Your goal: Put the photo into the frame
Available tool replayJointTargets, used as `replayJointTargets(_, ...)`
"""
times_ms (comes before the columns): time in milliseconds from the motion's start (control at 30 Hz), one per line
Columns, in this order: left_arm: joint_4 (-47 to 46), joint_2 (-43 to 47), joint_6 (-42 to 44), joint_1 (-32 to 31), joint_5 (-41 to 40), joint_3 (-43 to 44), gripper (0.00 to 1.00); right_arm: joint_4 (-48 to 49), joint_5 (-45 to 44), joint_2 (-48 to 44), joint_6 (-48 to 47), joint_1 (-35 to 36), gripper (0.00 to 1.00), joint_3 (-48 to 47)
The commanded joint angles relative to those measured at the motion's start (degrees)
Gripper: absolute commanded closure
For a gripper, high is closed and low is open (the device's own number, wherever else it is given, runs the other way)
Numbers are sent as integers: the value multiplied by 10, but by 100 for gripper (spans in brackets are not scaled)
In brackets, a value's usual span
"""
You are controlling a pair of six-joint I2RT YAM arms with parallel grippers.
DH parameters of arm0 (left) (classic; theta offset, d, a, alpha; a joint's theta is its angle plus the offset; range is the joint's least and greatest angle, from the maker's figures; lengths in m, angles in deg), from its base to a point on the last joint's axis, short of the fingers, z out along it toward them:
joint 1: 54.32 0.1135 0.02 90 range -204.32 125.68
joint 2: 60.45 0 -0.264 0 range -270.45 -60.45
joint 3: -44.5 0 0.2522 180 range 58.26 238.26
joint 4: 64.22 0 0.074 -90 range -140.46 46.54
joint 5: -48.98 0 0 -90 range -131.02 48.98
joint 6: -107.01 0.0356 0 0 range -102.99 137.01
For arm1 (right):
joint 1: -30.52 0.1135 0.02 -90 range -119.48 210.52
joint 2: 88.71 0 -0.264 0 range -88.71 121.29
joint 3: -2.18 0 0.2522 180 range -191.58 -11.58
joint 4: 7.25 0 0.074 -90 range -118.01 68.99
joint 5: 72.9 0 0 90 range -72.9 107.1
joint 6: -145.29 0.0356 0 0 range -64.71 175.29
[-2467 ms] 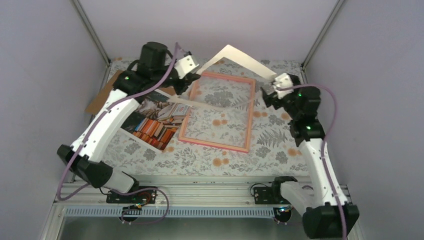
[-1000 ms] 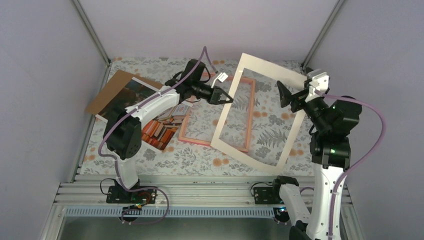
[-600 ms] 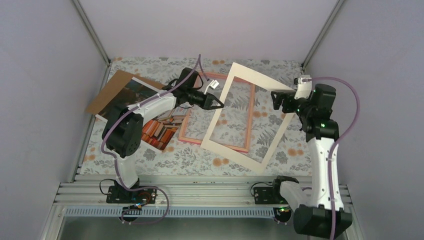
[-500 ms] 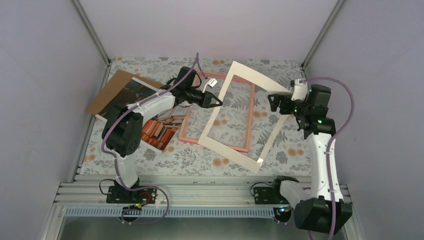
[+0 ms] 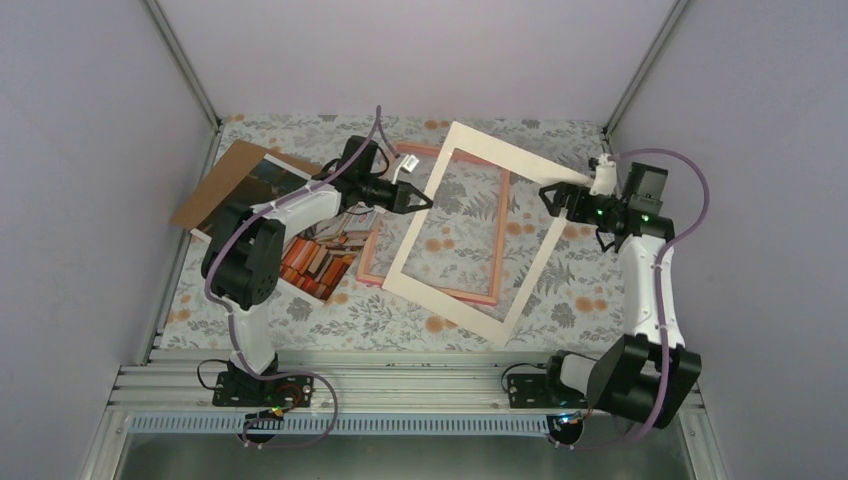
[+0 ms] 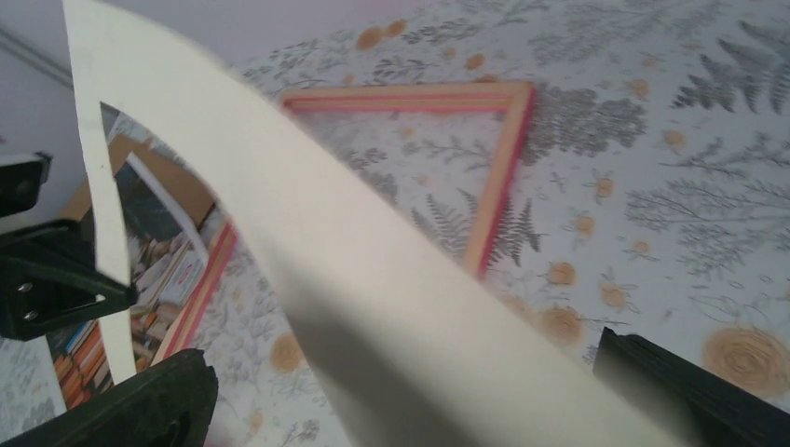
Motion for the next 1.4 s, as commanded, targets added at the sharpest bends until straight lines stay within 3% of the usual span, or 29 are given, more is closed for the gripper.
replayJointTargets(0, -38, -14, -17, 15, 9, -8, 98, -13, 48, 54, 4, -53, 0, -20)
replayJointTargets(267, -39, -24, -17, 17, 16, -10, 98, -8, 186, 90, 13, -71, 0, -18)
replayJointTargets(433, -39, -36, -28, 29, -11, -7, 98, -8, 138, 79, 13, -71, 0, -6)
replayJointTargets(700, 77, -78, 44, 63, -51, 49, 98, -23, 108, 72, -39, -71, 0, 13)
replayJointTargets(1367, 142, -133, 93, 120, -131, 94, 98, -12, 126, 73, -45, -71, 0, 35)
